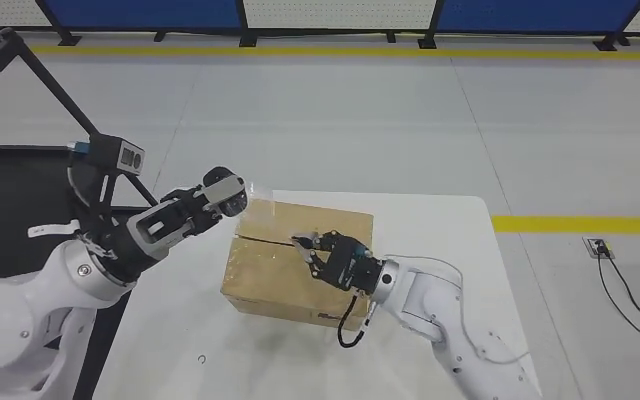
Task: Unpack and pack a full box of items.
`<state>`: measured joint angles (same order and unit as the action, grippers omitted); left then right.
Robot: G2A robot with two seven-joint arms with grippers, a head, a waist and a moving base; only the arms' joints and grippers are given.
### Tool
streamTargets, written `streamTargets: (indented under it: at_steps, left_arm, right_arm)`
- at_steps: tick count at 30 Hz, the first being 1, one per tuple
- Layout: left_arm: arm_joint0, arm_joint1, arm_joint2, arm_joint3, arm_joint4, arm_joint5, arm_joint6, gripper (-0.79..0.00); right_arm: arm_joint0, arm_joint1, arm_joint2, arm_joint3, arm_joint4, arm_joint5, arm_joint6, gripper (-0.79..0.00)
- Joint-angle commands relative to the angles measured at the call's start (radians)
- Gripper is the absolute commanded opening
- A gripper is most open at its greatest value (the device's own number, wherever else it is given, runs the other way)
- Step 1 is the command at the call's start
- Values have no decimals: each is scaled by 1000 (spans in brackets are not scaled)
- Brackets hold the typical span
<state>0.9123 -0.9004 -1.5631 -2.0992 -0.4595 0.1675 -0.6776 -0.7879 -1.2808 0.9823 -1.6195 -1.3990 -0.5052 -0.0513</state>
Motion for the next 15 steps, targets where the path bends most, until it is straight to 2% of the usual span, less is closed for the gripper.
streamTargets:
  at_steps: [1, 9, 15]
  left_arm:
    - [13, 1, -13, 6, -16, 7, 0, -785]
    - [80, 5, -68, 14, -70, 45, -36, -785]
    - [136, 5, -117, 16, -113, 48, -16, -785]
  right_arm:
    - [-17, 5, 11, -31, -75, 24, -2, -785]
    - [-73, 15, 32, -119, -346, 200, 52, -785]
    - [-79, 11, 15, -134, -481, 261, 141, -785]
